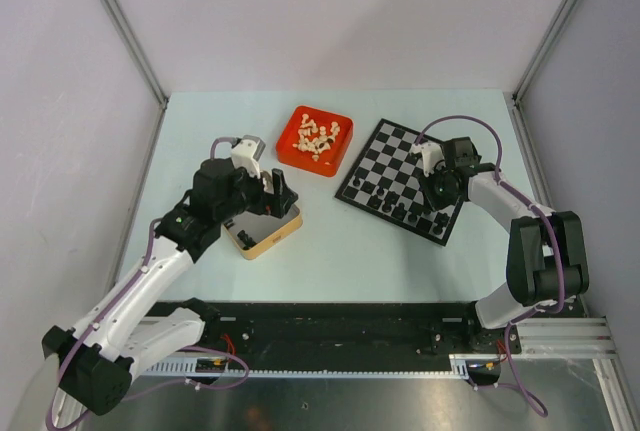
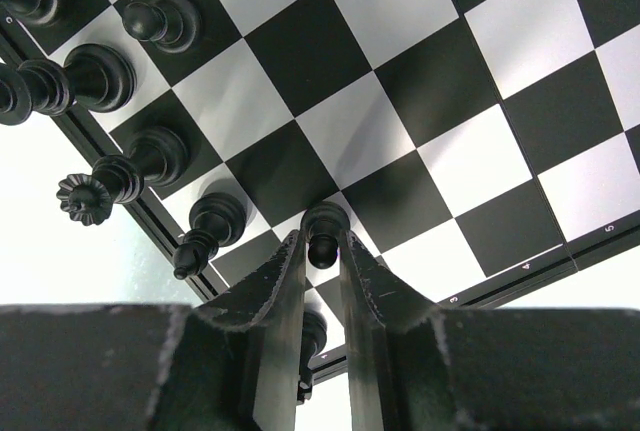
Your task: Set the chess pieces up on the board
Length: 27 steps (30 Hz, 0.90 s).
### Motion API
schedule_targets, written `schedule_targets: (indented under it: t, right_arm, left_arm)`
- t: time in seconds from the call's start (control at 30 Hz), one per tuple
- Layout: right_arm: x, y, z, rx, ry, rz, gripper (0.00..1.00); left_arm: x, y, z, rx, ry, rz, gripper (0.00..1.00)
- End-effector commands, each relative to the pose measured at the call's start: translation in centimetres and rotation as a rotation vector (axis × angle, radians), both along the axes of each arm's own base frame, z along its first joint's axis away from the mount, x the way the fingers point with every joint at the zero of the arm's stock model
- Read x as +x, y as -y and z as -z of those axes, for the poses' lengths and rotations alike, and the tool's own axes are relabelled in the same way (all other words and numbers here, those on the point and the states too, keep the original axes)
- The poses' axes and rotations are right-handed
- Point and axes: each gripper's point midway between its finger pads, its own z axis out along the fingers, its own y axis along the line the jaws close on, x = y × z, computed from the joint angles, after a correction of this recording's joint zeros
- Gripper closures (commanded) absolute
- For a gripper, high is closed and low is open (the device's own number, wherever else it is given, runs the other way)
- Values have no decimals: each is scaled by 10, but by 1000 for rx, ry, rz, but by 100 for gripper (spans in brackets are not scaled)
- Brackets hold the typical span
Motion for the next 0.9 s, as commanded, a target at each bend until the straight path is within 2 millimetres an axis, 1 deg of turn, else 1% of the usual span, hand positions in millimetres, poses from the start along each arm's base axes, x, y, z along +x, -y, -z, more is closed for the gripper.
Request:
schedule_targets:
  t: [0.0, 0.13, 0.23, 0.33, 0.63, 0.87]
  right_arm:
    - [3, 0, -1, -15, 18, -19, 76]
    - [1, 1, 0, -22, 11, -19, 78]
    - [0, 2, -4, -23, 16, -20, 82]
    - [-3, 3, -6, -28, 17, -24, 83]
    - [-11, 8, -11, -43, 31, -27, 84]
    - [-7, 6, -10, -37, 43, -27, 82]
  left_arm:
    - [-1, 1, -11, -41, 34, -3, 0]
    - [-2, 1, -11, -42, 36, -1, 0]
    - [-1, 1, -13, -44, 39, -5, 0]
    - [-1, 1, -12, -41, 40, -2, 0]
    - [-2, 1, -13, -44, 43, 3, 0]
    - [-2, 2, -14, -43, 45, 5, 0]
